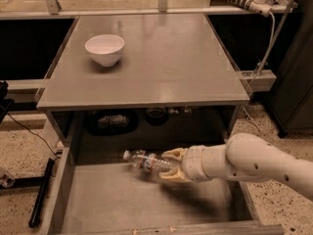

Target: Place water bottle into top drawer

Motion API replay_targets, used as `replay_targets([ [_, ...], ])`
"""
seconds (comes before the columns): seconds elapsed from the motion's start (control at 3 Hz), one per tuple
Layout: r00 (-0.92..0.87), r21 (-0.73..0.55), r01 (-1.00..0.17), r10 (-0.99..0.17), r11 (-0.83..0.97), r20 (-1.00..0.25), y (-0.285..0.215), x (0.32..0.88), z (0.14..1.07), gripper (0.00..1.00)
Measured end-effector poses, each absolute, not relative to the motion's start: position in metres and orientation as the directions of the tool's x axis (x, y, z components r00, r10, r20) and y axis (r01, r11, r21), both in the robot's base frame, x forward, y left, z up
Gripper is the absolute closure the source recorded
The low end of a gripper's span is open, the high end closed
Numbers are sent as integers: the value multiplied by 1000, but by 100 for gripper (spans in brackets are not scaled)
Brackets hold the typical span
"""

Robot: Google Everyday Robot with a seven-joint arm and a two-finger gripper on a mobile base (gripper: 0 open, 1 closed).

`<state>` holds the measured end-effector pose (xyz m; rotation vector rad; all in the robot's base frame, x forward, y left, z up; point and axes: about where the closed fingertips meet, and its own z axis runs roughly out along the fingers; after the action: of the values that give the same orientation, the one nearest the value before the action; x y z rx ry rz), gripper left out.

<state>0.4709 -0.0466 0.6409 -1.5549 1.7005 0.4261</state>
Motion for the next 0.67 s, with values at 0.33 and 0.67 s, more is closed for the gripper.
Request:
replay_targets([
  [0.33,50,-251,-948,-687,196,-725,-47,471,641,17],
  [0.67,50,-251,-948,-687,196,-725,-47,471,641,0],
])
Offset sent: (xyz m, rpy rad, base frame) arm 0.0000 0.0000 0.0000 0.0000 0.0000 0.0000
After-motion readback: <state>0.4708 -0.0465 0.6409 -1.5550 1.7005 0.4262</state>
